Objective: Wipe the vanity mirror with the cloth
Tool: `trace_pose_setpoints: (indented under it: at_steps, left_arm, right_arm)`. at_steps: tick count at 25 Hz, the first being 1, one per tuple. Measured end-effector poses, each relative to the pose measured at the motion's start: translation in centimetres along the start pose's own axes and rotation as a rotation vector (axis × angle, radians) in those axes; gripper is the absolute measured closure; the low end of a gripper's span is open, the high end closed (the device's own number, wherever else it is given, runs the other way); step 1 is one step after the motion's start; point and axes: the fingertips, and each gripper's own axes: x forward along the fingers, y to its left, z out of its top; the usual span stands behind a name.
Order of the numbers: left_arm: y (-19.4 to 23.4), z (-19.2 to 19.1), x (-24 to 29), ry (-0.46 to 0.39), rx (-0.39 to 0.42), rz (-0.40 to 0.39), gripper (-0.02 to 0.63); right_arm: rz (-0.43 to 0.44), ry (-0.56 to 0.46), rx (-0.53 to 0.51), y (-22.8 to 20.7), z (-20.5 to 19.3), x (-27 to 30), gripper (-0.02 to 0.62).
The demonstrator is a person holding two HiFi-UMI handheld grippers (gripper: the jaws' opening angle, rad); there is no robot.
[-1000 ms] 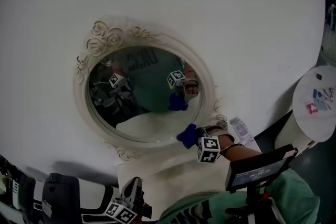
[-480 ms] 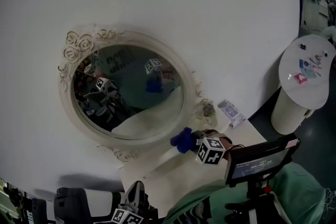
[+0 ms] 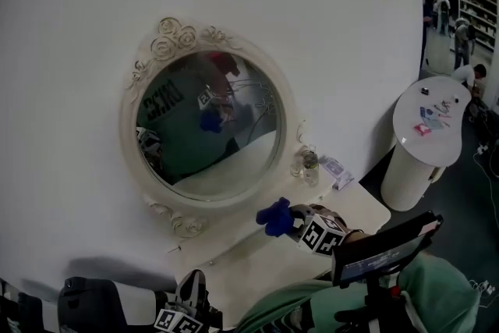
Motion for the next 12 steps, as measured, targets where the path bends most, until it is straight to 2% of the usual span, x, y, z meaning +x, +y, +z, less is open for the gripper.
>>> trace_pose_setpoints:
  at_steps: [3, 7, 12]
  left_arm:
    - [-0.2, 0.0, 0.1, -0.003, 0.013, 0.008, 0.597]
    - [-1.4, 0.8, 2.5, -0.057, -0.002, 0.042, 0.597]
    - [-2.3, -0.8, 2.9, -0.061, -0.009, 0.075, 0.597]
  right_arm:
    - [0.009, -0.009, -0.019, -0.1, 0.4, -0.9, 0.518]
    - [0.038, 0.008, -0.027, -3.1, -0.3, -1.5, 0.519]
    - [0.058, -0.021, -0.040, -4.2, -1.2, -1.6, 0.520]
